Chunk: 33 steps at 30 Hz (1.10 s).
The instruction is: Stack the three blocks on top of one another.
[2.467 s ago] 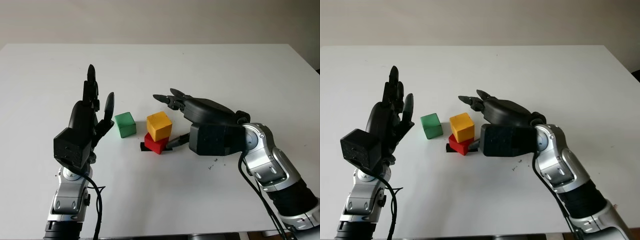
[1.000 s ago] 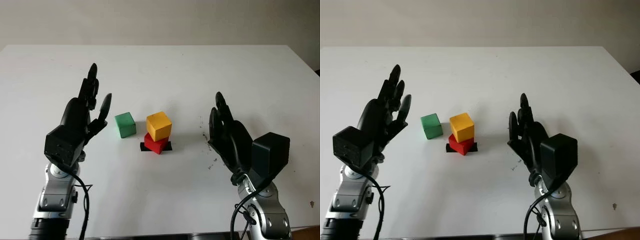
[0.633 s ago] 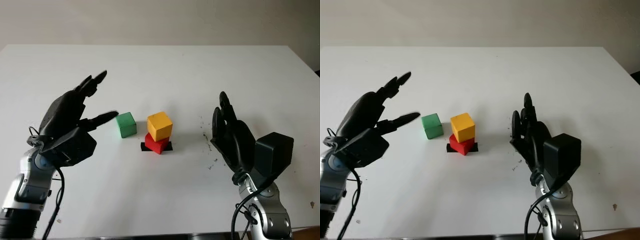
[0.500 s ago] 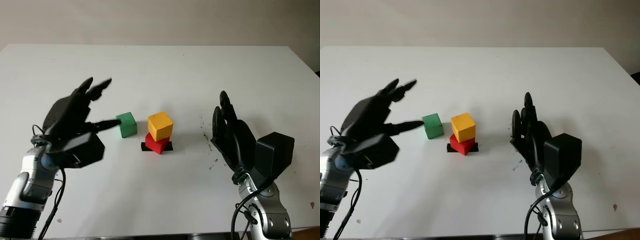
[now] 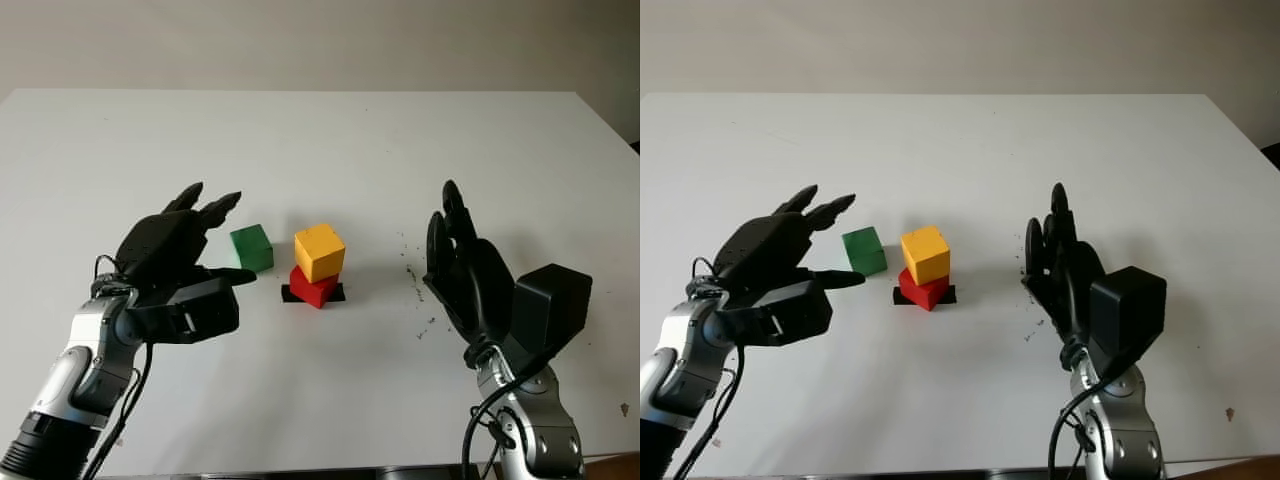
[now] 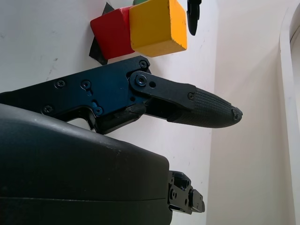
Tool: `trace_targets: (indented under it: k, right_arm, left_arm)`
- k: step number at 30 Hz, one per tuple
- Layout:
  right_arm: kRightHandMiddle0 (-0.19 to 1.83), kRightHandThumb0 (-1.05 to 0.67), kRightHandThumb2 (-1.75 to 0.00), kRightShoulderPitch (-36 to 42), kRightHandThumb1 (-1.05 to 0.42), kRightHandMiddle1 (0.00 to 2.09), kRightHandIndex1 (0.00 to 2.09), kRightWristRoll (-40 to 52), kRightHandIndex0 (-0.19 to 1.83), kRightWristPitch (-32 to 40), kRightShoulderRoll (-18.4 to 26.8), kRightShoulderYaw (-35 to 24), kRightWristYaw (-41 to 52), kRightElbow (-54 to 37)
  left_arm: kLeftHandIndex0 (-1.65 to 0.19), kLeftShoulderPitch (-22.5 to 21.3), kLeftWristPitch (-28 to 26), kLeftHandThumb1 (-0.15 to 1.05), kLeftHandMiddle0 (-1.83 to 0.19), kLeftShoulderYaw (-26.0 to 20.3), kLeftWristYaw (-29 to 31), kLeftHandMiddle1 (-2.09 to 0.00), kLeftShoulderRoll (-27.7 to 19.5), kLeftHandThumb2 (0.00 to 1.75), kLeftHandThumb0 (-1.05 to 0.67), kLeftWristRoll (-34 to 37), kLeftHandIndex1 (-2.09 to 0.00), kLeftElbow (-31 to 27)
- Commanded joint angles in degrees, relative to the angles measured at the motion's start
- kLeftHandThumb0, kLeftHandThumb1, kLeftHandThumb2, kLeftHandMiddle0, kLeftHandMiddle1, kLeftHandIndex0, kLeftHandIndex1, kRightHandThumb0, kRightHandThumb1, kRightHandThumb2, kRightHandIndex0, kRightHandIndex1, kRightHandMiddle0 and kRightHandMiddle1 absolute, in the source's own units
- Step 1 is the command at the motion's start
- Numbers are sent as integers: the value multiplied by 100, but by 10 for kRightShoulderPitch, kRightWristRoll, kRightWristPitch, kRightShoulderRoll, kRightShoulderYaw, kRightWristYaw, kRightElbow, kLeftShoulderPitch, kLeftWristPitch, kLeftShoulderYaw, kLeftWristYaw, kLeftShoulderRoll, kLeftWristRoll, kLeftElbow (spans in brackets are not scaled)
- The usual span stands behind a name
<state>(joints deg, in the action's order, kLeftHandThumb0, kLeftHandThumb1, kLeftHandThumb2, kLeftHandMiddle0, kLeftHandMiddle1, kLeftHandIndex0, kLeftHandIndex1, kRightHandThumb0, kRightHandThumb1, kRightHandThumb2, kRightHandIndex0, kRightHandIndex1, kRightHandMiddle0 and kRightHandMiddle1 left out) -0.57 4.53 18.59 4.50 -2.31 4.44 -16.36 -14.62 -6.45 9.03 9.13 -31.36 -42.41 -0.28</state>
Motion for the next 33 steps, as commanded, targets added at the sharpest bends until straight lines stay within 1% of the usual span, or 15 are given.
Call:
trace_targets:
  k: [1,8,14,15,16,19,23,25,29,33]
  right_arm:
    - [-19,-71,-70,0,-105,0,0,-2,-19,3,2,-1,-3,-14]
    - [-19,-70,-69,-1,-105,0,0,-3,-19,1,7,1,3,-15]
    - [-19,-71,-67,0,-105,0,0,-11,-19,10,8,4,-1,-23]
    - [-19,-71,-67,0,-105,0,0,-13,-19,11,9,4,-1,-24]
    - [-19,-71,-68,0,-105,0,0,-15,-19,13,10,5,-1,-26]
    - [-19,-71,-68,0,-105,0,0,-23,-19,23,10,8,-4,-32]
    - [-19,-70,-67,-1,-105,0,0,-23,-19,11,9,7,-1,-25]
    - [-19,-70,-67,-2,-105,0,0,-25,-19,10,10,6,0,-23]
    - [-19,-70,-66,-3,-105,0,0,-27,-19,17,6,5,-8,-25]
    - [-19,-71,-65,-6,-105,0,0,-33,-19,20,8,7,-12,-24]
  left_arm:
    - [-11,-5,-4,105,6,6,-2,-5,1,10,-91,-7,-2,-2]
    - [-20,-7,-9,105,4,18,-16,-6,5,10,-89,-22,-7,4]
    - [-36,-10,-17,105,-4,27,-28,-8,5,11,-88,-39,-18,11]
    - [-38,-10,-18,105,-7,28,-26,-7,4,11,-87,-41,-22,11]
    - [-36,-10,-19,105,-9,29,-25,-7,3,11,-86,-43,-32,11]
    - [-24,-10,-18,105,-17,30,-27,-6,3,8,-80,-45,-77,12]
    - [-19,-11,-8,104,-25,28,-41,-7,6,6,-72,-40,-112,20]
    - [-20,-12,-2,104,-28,27,-46,-7,6,5,-68,-37,-123,24]
    - [-21,-14,9,105,-33,27,-54,-8,5,6,-63,-32,-132,31]
    - [-19,-16,18,105,-35,26,-62,-7,6,8,-62,-24,-140,38]
